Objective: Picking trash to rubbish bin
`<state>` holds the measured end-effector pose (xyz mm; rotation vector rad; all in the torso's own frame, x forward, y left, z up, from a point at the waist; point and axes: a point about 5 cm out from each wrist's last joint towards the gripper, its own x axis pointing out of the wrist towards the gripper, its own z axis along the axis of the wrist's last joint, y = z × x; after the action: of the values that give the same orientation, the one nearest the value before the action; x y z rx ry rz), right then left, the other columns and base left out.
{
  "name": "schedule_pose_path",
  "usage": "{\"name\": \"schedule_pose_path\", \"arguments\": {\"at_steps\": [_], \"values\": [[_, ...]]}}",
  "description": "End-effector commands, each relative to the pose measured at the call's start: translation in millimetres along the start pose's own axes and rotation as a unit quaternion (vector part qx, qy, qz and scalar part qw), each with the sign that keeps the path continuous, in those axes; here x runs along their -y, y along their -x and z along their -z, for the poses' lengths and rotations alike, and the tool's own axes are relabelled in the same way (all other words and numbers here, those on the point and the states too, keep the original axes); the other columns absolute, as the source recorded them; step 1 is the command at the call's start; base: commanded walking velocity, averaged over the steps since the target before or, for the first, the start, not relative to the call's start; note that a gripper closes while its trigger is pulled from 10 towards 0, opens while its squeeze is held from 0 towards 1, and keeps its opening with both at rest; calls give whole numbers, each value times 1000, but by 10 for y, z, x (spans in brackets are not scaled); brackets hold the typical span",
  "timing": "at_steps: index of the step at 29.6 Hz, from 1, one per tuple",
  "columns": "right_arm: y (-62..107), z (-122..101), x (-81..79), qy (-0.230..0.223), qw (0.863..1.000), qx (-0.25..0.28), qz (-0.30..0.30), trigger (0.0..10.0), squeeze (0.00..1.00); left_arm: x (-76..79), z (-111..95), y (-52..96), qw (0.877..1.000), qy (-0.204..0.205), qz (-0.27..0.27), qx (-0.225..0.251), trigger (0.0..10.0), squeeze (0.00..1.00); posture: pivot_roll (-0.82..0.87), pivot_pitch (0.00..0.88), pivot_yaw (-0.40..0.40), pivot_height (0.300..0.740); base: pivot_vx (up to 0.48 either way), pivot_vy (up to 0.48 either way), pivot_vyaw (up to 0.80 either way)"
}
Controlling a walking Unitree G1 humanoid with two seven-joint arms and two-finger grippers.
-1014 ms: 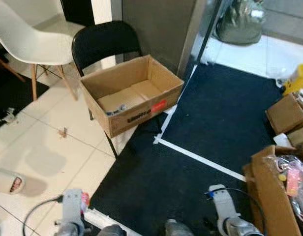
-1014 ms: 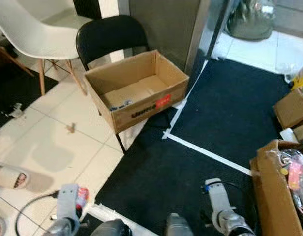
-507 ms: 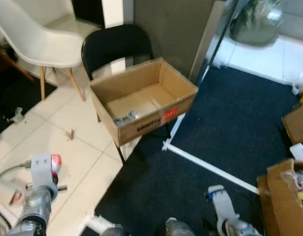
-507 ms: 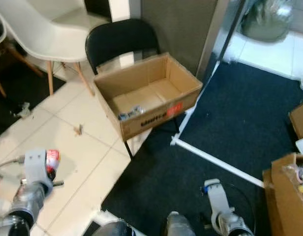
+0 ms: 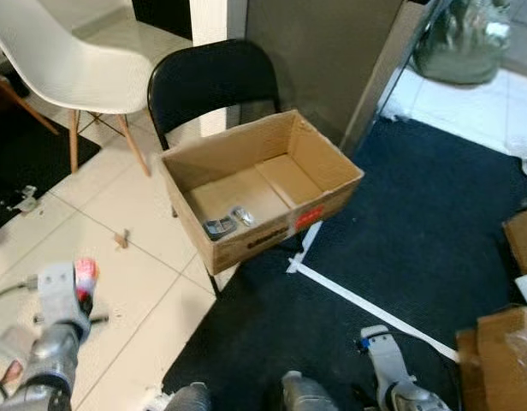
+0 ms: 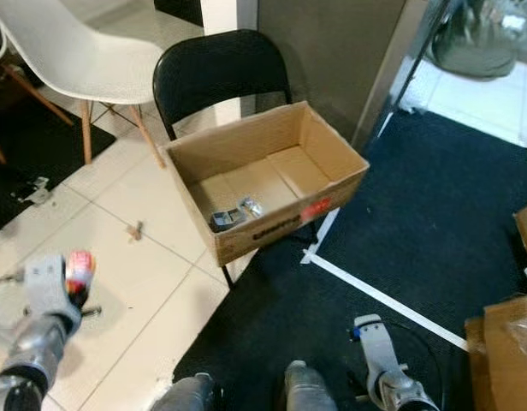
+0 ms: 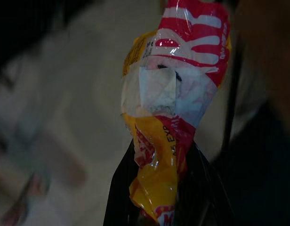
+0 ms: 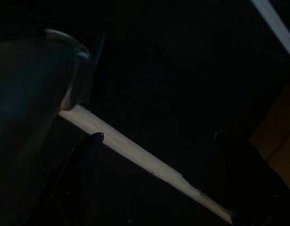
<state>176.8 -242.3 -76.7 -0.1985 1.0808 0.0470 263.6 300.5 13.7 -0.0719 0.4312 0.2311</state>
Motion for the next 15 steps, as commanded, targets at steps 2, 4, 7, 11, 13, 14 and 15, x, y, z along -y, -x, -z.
{"name": "schedule_pose_path", "arguments": {"at_steps": [2, 4, 7, 11, 13, 14, 15], "values": [[10, 47, 33, 0, 1000, -7, 3, 10000, 0, 23, -154, -33, 999, 4, 21, 38, 10000, 0, 41, 154, -5, 740, 281, 0, 0], [10, 43, 33, -1, 1000, -6, 3, 10000, 0, 57, -283, -63, 997, 11, 37, 65, 10000, 0, 45, 153, -3, 740, 285, 0, 0], [9, 31, 34, -1, 1000, -6, 3, 10000, 0, 166, -580, -114, 987, 33, 91, 128, 10000, 0, 54, 150, -3, 740, 294, 0, 0], [9, 22, 38, 1, 1000, -6, 2, 10000, 0, 430, -889, -151, 964, 41, 185, 185, 10000, 0, 69, 139, -13, 740, 303, 0, 0], [10, 19, 44, 2, 1000, -6, 2, 10000, 0, 567, -1037, -167, 955, 29, 213, 205, 10000, 0, 74, 135, -18, 740, 300, 0, 0], [10, 19, 44, 2, 1000, -6, 2, 10000, 0, 567, -1037, -167, 955, 29, 213, 205, 10000, 0, 74, 135, -18, 740, 300, 0, 0], [10, 17, 47, 3, 1000, -6, 2, 10000, 0, 605, -1076, -173, 953, 24, 218, 210, 10000, 0, 74, 135, -18, 740, 300, 0, 0]]}}
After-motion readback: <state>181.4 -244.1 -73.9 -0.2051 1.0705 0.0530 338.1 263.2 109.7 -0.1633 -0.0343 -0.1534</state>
